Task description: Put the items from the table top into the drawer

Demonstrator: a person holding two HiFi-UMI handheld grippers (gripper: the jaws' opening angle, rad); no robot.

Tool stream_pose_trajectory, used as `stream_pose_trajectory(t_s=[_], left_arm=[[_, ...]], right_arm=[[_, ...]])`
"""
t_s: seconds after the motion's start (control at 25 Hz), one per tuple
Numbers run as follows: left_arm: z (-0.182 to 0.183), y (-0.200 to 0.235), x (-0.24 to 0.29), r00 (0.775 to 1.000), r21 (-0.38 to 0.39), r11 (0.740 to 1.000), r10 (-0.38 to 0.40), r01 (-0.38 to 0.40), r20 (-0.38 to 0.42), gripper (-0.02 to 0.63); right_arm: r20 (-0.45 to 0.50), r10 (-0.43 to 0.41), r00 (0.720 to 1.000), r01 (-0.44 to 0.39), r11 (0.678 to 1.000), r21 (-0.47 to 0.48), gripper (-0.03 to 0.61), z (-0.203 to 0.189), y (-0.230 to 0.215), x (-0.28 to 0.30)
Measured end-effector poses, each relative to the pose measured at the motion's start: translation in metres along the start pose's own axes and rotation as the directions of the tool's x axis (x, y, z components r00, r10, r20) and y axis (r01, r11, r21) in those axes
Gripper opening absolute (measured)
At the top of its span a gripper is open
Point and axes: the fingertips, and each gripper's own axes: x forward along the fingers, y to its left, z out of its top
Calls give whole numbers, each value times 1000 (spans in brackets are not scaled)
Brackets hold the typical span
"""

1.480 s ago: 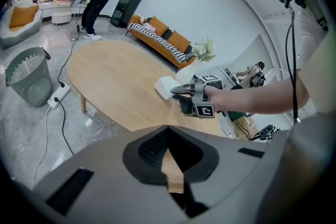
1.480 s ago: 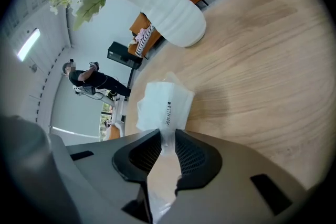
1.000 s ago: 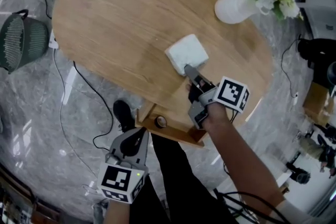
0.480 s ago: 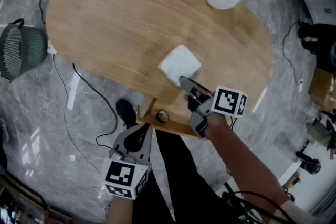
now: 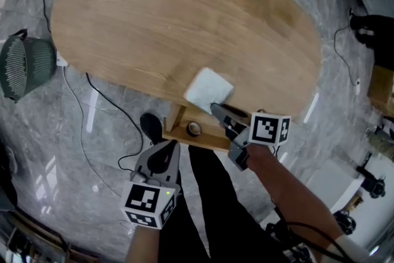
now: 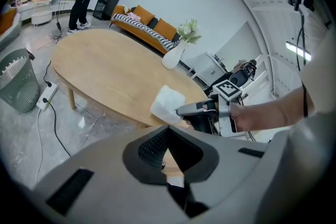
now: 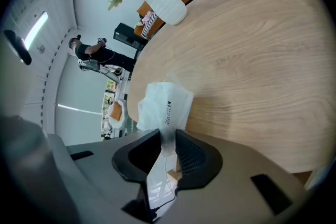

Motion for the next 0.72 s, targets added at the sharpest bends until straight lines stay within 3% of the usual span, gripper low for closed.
stream_pose_trajectory(t_s=[0.72], left_arm=[[-23, -17, 7, 996, 64, 997, -36, 41, -81, 2]], right_arm=[[-103, 7, 995, -22, 989, -145, 103, -92, -30, -39]])
